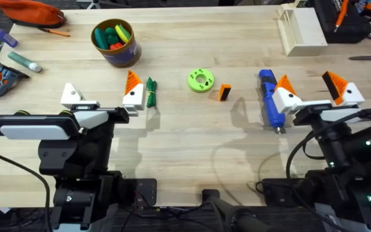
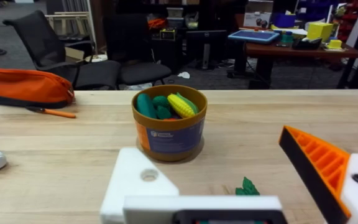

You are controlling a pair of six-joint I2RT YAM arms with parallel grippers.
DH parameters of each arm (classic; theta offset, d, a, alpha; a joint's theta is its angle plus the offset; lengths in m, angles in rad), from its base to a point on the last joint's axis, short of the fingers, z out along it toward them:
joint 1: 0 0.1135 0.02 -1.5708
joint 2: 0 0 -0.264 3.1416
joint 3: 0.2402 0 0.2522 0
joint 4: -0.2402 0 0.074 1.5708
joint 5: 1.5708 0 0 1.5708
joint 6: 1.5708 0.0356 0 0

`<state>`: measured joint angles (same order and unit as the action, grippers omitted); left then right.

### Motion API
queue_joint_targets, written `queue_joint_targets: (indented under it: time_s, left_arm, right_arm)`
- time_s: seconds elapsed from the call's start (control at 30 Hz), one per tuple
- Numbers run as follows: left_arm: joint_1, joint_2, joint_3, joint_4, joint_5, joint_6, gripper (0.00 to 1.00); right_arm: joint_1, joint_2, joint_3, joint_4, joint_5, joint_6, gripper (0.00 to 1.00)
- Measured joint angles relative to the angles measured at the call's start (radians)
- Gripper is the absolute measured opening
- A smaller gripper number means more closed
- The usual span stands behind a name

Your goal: Pick up the gripper from the table and insert it into the empty holder that is missing its gripper. Then pick up a screw, insert it into the mounting hole, and use the screwdriver to tighten it. Finally, clean up the table by picking up the vegetable and placing it into the bucket.

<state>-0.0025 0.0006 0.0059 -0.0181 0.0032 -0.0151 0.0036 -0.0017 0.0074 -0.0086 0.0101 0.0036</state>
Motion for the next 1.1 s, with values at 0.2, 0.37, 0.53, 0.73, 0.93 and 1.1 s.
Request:
queue_joint_targets:
  time_s: [0.2,0.37,0.53,0.73,0.93,1.1]
  left_arm:
    - [0.000,0.000,0.000,0.000,0.000,0.000,0.985]
    - [0.000,0.000,0.000,0.001,0.000,0.000,0.986]
    - [0.000,0.000,0.005,0.014,0.000,0.000,0.986]
    - [0.000,0.003,0.152,-0.072,0.000,0.000,0.986]
    - [0.000,0.128,0.460,-0.327,0.000,0.000,0.986]
    - [0.000,0.351,0.742,-0.628,0.000,0.000,0.986]
  right_arm:
    - [0.000,0.000,0.000,-0.001,0.000,0.000,0.991]
    - [0.000,0.000,0.000,0.007,0.000,0.000,0.992]
    - [0.000,0.000,0.005,0.131,0.000,0.000,0.992]
    - [0.000,0.002,0.127,0.113,0.000,0.000,0.993]
    - [0.000,0.052,0.395,-0.138,0.000,0.000,0.993]
    - [0.000,0.222,0.649,-0.476,0.000,0.000,0.993]
